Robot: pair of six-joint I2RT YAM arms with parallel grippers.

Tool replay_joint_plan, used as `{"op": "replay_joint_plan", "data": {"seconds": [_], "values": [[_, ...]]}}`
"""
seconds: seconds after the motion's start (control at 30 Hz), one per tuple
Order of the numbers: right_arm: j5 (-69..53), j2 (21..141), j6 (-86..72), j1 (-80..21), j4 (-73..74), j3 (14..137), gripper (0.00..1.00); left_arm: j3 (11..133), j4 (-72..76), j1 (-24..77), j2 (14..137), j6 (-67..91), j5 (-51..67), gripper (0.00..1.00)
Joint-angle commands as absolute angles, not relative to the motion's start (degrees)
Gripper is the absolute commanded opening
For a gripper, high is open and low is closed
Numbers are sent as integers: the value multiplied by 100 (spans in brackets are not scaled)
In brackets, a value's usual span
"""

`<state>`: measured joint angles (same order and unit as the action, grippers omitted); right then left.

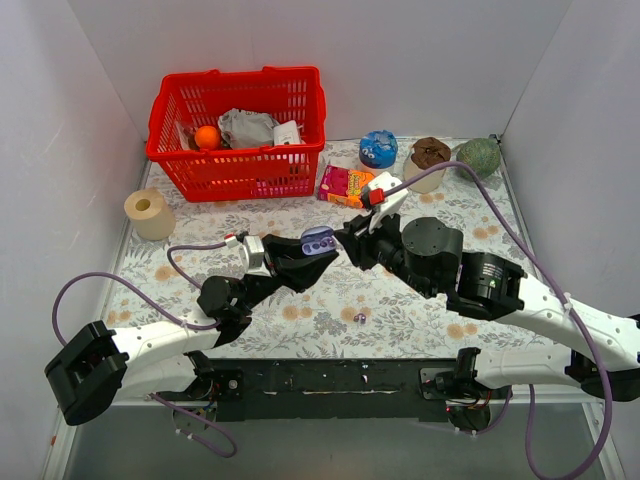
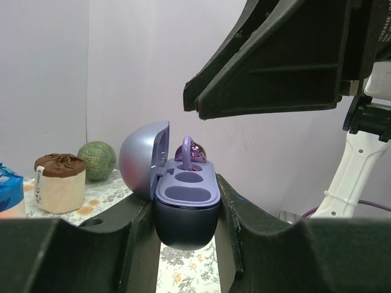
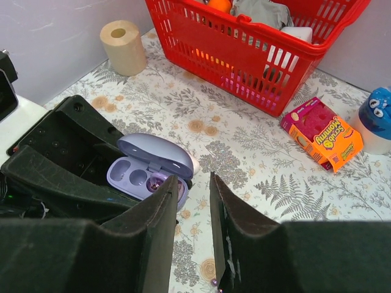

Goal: Insert the wireless bluetooth earbuds into the charging case
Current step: Place the earbud in the charging case.

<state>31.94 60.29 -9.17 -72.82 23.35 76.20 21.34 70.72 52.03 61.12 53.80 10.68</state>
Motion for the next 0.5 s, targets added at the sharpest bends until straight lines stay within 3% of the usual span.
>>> {"op": "replay_joint_plan", "data": {"seconds": [0.0,0.47], "values": [[3076,6161,-905,-7295,2021,7682,35,2241,7110,5221,6047,5370,1186,0],[3234,5994,-1186,-7304,2276,7286,34,2268,7075,5221,5924,5388,1169,0]]}}
